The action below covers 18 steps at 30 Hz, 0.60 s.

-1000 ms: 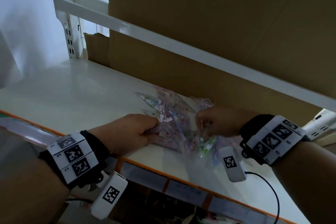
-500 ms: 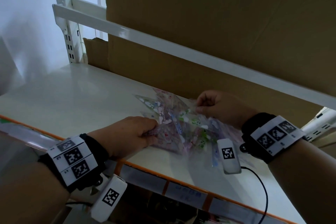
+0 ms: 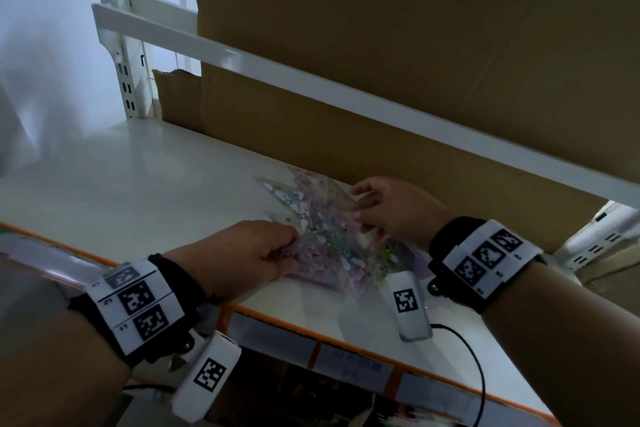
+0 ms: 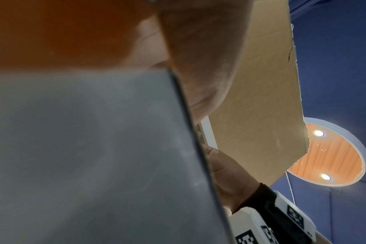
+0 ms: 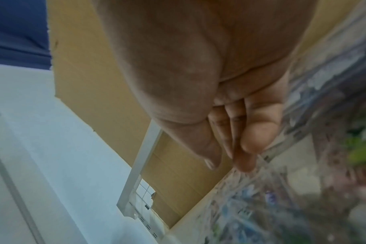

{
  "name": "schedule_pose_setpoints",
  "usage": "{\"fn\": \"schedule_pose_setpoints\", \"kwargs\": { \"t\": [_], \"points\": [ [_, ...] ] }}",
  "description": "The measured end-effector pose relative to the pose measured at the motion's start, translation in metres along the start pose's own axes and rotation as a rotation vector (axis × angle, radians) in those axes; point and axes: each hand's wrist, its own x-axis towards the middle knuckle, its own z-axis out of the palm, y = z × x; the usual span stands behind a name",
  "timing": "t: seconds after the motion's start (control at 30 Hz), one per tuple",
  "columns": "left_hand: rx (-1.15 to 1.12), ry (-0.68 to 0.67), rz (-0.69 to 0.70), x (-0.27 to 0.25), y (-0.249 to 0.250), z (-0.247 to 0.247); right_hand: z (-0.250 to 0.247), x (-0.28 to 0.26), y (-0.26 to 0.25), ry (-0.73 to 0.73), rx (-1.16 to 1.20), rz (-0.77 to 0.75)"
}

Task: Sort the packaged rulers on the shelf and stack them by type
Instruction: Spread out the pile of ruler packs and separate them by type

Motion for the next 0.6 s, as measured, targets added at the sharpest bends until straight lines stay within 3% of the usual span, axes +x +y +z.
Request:
{"fn": "schedule_pose_setpoints", "kwargs": {
  "t": [0.1, 0.17, 0.3, 0.5, 0.6],
  "points": [
    [0.012, -0.006, -0.009, 0.001, -0.001, 0.001, -0.018, -0.014, -0.002, 0.093, -0.49, -0.159],
    [0.014, -0.006, -0.013, 0.002, -0.002, 0.001, -0.024, -0.026, -0.001, 0.064, -0.812, -0.237],
    [0.006, 0.004, 0.006, 0.002, -0.002, 0.002, -0.009, -0.045, 0.017, -0.02, -1.296, -0.224],
    [-0.008, 0.021, 0.04, 0.001, -0.002, 0.002, -0.008, -0.041, 0.023, 0.042, -1.359, -0.174],
    [-0.005, 0.022, 0.049, 0.001, -0.003, 0.002, -0.004, -0.036, 0.024, -0.006, -1.394, -0.18]
  ]
}}
